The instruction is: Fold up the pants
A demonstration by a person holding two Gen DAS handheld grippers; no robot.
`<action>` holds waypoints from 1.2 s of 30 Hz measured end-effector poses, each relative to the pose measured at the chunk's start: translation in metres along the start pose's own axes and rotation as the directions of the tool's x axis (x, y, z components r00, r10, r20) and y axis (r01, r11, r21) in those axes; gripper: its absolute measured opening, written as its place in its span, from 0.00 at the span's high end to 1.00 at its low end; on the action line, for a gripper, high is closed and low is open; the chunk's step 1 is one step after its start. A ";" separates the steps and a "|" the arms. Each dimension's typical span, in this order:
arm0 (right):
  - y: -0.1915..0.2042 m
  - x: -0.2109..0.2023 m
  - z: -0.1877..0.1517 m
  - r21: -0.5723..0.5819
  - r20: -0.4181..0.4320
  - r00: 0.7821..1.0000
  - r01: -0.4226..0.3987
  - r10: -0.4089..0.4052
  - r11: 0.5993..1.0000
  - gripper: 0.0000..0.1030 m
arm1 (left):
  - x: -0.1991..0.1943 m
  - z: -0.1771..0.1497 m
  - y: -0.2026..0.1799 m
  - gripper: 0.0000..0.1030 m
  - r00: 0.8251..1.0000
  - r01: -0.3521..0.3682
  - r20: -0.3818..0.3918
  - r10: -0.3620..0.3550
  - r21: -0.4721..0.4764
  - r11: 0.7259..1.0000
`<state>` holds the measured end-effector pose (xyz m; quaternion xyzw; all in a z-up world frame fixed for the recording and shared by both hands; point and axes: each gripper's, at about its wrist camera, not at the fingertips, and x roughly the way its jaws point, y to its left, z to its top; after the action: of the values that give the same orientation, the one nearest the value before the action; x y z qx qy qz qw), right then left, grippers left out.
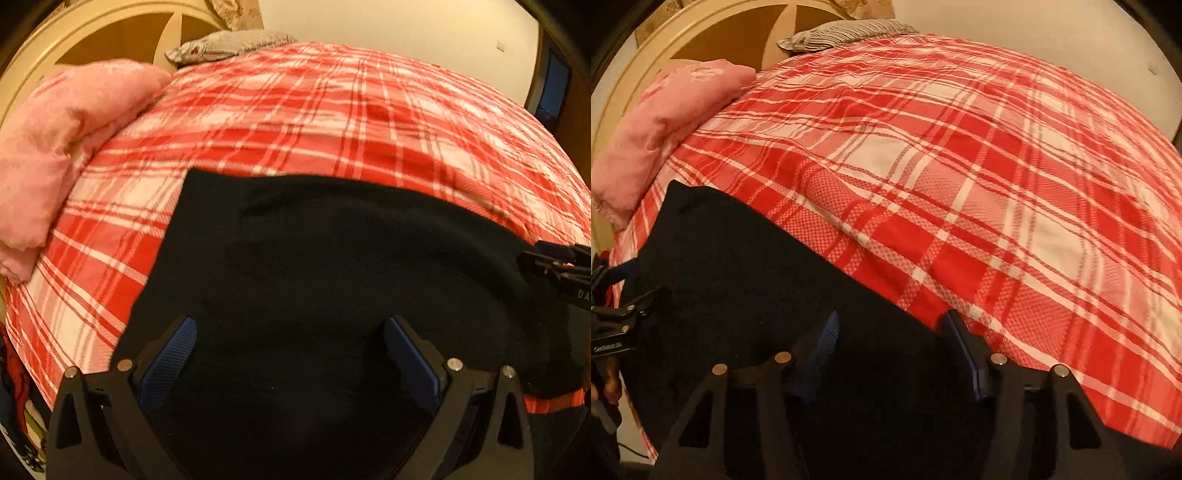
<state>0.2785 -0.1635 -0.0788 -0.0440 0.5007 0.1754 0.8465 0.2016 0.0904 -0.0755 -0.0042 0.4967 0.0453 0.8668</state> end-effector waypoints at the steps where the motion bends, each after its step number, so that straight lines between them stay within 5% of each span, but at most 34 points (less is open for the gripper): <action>1: -0.001 0.000 -0.001 -0.008 0.004 1.000 -0.013 0.013 1.000 0.43 | 0.002 -0.001 0.000 0.00 1.000 0.002 -0.004 -0.002 -0.003 1.000; 9: 0.021 -0.010 -0.010 -0.134 -0.038 0.999 0.007 -0.012 0.991 0.90 | 0.003 -0.003 0.003 0.00 1.000 0.020 0.007 -0.020 -0.031 0.999; 18: 0.062 -0.096 -0.029 -0.207 0.136 0.990 0.076 -0.048 0.975 0.94 | -0.029 -0.027 0.032 0.00 0.998 0.055 0.038 -0.052 -0.071 0.996; 24: 0.107 -0.142 -0.086 -0.253 0.201 0.979 0.037 0.015 0.967 0.94 | -0.042 -0.034 0.053 0.00 0.994 0.100 0.056 -0.094 -0.116 0.988; 28: 0.129 -0.137 -0.130 -0.225 0.179 0.979 -0.051 0.093 0.973 0.94 | -0.057 -0.030 0.063 0.00 0.988 0.135 0.094 -0.122 -0.146 0.980; 36: 0.149 -0.095 -0.183 -0.145 0.160 0.985 -0.042 0.065 0.988 0.94 | -0.060 0.008 0.053 0.00 0.971 0.231 0.087 -0.221 -0.140 0.963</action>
<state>0.0338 -0.0941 -0.0727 -0.0757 0.4164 0.2363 0.8747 0.1735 0.1393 -0.0177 -0.1242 0.4574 -0.0169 0.8804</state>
